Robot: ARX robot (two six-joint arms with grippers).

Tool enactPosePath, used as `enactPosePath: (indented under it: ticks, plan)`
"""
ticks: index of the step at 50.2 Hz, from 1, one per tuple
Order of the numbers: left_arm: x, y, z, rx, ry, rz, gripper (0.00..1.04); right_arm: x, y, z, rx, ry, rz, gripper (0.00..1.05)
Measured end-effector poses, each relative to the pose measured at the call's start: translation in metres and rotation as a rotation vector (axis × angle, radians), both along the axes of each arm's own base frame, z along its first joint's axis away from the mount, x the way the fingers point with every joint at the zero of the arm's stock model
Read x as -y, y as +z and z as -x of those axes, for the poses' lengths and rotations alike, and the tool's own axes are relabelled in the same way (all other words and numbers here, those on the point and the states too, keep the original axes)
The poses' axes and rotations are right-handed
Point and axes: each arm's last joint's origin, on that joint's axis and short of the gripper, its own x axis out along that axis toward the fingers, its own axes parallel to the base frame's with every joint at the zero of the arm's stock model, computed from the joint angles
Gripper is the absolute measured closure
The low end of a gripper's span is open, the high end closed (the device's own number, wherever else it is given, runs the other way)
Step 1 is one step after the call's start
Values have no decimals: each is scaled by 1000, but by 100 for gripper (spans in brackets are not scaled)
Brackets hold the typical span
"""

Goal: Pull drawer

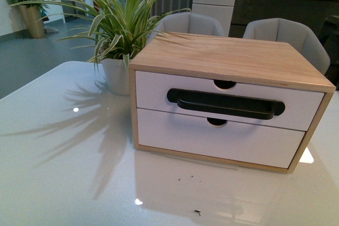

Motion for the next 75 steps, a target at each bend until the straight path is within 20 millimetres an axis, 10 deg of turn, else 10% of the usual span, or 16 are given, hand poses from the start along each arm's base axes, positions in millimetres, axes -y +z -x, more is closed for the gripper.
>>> enactPosePath:
  ticks: [38, 75]
  plan:
    - [120, 47, -168, -20, -862, -574, 7, -13, 55, -143, -309, 569, 561, 9]
    - [182, 31, -239, -88, -1070, -914, 7, -52, 44, -204, -347, 848, 747, 9]
